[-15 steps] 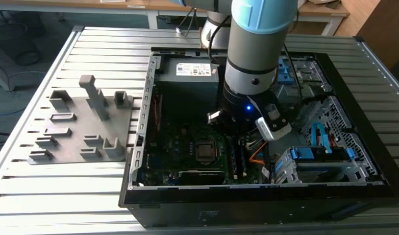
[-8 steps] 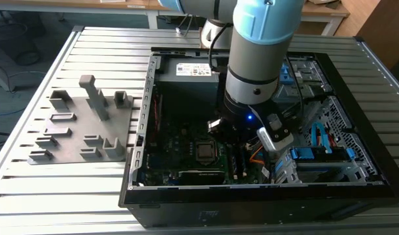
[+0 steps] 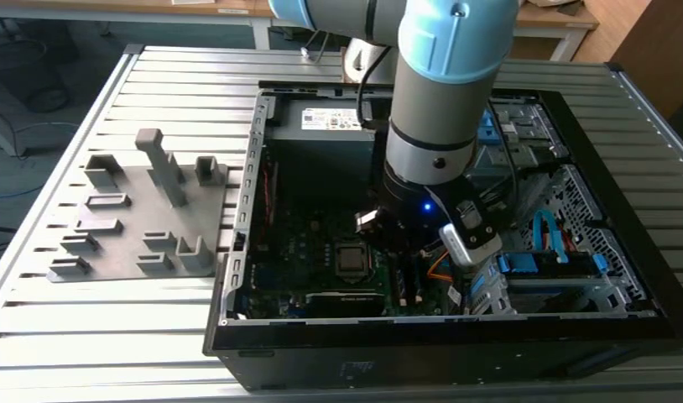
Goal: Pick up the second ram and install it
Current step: 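Press down the second ram until it locks into place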
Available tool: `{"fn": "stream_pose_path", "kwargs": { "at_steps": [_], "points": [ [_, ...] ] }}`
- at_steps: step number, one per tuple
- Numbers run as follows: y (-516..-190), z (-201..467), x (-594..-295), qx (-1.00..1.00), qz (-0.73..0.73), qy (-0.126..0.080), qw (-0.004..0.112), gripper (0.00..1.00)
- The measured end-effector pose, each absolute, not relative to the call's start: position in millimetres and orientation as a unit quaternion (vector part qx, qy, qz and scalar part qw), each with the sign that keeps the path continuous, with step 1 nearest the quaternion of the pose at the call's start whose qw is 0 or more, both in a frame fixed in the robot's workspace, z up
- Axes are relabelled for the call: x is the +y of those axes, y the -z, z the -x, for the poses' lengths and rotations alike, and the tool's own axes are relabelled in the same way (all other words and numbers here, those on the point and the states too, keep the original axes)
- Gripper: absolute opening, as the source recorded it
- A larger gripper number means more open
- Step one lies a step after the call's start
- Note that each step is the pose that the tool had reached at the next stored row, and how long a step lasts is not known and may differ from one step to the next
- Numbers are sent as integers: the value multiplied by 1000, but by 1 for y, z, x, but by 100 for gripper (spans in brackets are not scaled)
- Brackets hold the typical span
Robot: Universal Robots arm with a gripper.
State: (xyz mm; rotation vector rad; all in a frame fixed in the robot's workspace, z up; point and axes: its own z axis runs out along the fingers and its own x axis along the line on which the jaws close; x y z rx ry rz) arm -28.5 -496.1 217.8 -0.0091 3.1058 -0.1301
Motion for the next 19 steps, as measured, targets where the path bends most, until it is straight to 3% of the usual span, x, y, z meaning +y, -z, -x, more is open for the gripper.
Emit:
{"fn": "stream_pose_path", "kwargs": {
  "at_steps": [19],
  "points": [
    [-240,28,-484,999,3,40,17,10]
  ]
}}
